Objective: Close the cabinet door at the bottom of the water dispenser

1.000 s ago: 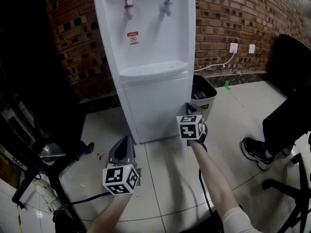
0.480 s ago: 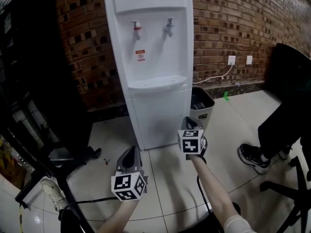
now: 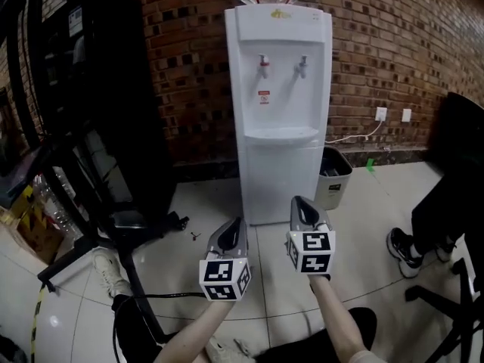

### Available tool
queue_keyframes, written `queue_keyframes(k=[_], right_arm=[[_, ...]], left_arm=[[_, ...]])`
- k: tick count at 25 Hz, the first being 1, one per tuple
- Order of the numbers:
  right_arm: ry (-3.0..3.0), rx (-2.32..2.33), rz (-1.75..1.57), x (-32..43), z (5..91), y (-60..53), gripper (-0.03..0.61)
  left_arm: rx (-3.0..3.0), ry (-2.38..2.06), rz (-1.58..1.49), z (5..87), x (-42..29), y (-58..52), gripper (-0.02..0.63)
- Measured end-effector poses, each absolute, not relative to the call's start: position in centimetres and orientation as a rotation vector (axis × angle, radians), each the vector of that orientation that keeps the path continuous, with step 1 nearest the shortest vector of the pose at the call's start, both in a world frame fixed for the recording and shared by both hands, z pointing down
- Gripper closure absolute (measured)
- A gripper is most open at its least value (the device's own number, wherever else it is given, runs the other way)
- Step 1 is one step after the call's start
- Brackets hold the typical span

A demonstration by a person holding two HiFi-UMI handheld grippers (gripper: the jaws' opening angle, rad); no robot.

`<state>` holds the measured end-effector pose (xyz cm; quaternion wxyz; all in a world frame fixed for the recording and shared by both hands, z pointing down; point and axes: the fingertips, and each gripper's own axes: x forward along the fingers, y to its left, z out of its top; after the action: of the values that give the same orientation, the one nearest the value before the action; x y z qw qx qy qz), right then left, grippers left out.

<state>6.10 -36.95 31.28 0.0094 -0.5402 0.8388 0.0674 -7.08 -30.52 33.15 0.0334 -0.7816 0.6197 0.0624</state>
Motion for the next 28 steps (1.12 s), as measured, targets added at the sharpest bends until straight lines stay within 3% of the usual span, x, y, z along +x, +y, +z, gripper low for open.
queue_keyframes(k=[10,18,28], right_arm=[[2.661,-1.516,0.155,1.8,30.6,-26.8,0.578],[2.767,-1.394,0.062,-1.5,33.0,-22.8,0.578],[2.743,-1.437,0.090,0.1,32.4,-22.4,0.578]], left_arm=[[-2.306,1.938,0.284,29.6,-10.5,-22.5,0.603],[-2.371,1.868,0.274,30.0,-8.7,-20.8,0.606],[-2.387,1.791,0.227,30.5,-6.4,-20.5,0.606]])
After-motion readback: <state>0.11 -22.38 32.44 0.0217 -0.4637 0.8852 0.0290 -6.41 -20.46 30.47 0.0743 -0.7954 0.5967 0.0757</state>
